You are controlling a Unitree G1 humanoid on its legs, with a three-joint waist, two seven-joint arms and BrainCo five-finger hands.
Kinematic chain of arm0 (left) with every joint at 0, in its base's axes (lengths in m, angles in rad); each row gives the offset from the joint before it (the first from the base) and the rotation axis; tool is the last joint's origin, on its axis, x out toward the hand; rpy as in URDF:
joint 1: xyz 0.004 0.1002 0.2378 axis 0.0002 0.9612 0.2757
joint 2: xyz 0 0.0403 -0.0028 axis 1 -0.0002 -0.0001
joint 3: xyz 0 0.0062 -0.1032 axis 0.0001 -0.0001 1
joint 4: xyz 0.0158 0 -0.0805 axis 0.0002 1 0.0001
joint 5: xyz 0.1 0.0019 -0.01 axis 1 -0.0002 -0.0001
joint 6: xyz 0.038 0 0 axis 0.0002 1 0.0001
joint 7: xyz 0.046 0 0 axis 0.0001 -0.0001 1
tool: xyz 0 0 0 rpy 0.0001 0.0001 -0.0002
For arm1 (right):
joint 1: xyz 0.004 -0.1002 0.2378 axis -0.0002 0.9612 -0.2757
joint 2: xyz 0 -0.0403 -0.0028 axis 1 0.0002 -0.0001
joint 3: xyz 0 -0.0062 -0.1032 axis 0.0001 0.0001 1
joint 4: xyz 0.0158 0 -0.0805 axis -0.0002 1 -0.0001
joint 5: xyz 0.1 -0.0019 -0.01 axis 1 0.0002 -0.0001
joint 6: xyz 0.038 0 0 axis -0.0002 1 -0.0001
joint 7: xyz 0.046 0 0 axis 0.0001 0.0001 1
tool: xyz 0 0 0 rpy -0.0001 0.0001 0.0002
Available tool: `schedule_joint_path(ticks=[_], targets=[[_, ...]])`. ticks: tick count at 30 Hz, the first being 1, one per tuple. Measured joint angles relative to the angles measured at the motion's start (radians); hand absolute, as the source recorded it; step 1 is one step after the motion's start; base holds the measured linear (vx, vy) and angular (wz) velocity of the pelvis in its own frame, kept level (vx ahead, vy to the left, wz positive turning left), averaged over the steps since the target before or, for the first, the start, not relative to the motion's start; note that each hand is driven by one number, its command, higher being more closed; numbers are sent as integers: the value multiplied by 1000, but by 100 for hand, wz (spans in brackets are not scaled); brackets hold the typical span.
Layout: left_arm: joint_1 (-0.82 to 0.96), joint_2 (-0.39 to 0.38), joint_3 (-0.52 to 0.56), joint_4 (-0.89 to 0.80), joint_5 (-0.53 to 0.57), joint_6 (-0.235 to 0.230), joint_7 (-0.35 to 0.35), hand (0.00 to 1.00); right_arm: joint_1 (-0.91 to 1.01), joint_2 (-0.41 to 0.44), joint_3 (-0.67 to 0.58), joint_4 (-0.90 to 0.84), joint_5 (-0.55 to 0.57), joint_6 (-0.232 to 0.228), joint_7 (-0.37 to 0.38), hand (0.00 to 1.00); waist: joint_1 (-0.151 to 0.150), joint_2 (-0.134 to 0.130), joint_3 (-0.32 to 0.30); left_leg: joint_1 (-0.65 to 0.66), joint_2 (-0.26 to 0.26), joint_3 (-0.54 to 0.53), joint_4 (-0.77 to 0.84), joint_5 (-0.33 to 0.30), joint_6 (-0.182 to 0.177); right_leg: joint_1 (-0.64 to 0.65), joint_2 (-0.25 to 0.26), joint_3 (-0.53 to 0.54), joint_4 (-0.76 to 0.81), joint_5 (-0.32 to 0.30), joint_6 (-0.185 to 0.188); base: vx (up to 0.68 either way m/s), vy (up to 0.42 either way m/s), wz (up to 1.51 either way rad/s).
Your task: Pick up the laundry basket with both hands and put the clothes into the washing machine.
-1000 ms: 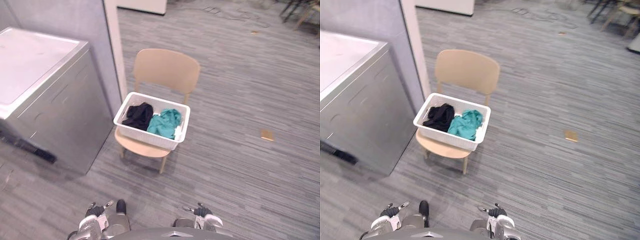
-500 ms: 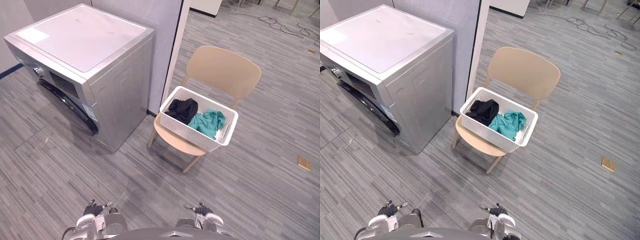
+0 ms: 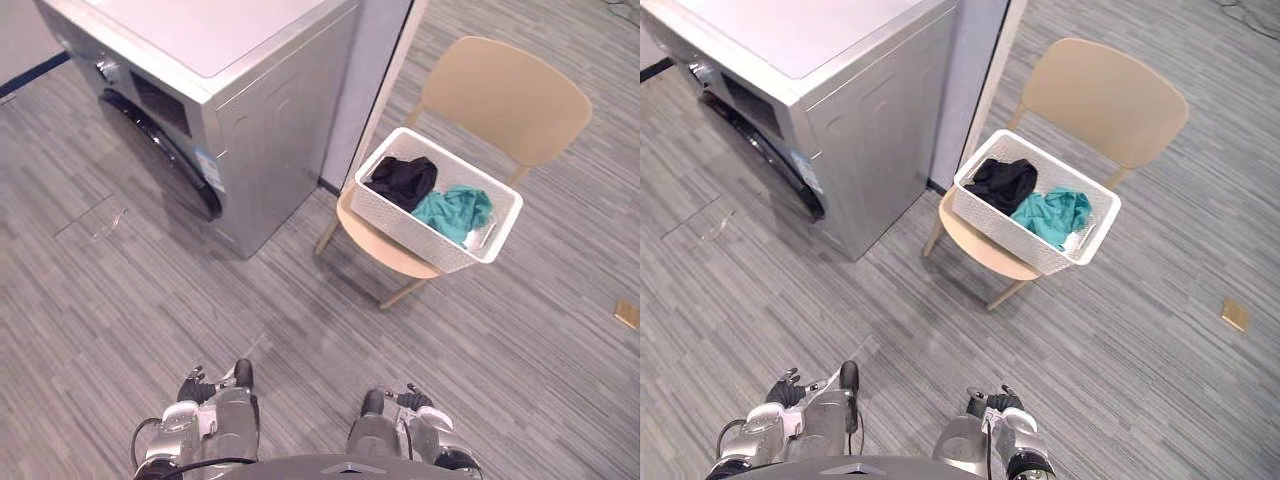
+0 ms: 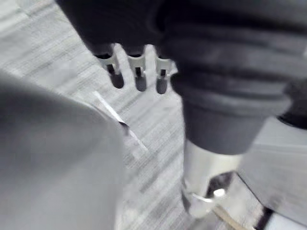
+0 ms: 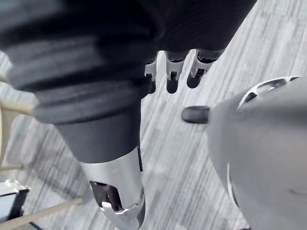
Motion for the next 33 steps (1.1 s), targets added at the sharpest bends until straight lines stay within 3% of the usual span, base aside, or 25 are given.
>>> schedule_joint_path(ticks=[2,4,6,8,11,15,18,20,33], targets=[[5,4,19,2,1,-1,2,0,19,14,-3,3,25,0,-1,0,-3,-3,12,2,6,-41,3,-3,-2,-4,61,98,60,-65,-24,32,-94,54],[7,7,35,7,1,-1,3,0,22,26,-8,12,32,-4,-1,0,4,-6,13,4,21,-58,5,-6,-12,-5,81,103,90,-62,-20,50,-119,29],[11,2,56,11,2,-2,6,0,21,33,-13,20,54,-19,-2,0,18,-4,15,26,59,-72,-8,-4,-37,-6,117,103,124,-39,15,53,-143,-1],[12,-2,67,14,2,-2,9,0,22,28,-25,19,61,-34,-2,0,23,-7,13,82,80,-64,-76,23,-46,-1,134,110,128,-38,15,82,-155,-28],[0,-31,77,37,3,-3,11,0,21,14,-26,18,61,-42,-1,0,20,-3,10,145,85,-11,-176,79,-46,2,139,161,89,-34,23,84,-88,-50],[-17,-40,77,87,4,5,1,0,50,10,-25,20,55,-30,1,0,16,2,-10,231,86,85,-251,96,-46,31,139,242,4,-2,71,46,8,-63],[-12,-42,78,121,4,7,-2,0,94,10,-25,21,56,-30,3,0,5,7,-72,261,86,125,-297,108,-48,33,139,270,-42,6,82,25,-2,-38],[-11,-50,78,138,4,7,-3,0,102,8,-25,22,59,-30,8,0,-10,13,-80,297,86,139,-334,126,-50,43,144,283,-44,7,83,-10,-15,-16],[15,-69,127,185,24,17,-3,0,122,29,-18,37,113,-33,44,0,-6,13,-149,334,87,188,-342,122,-53,66,144,323,-89,22,81,-43,1,-10]])
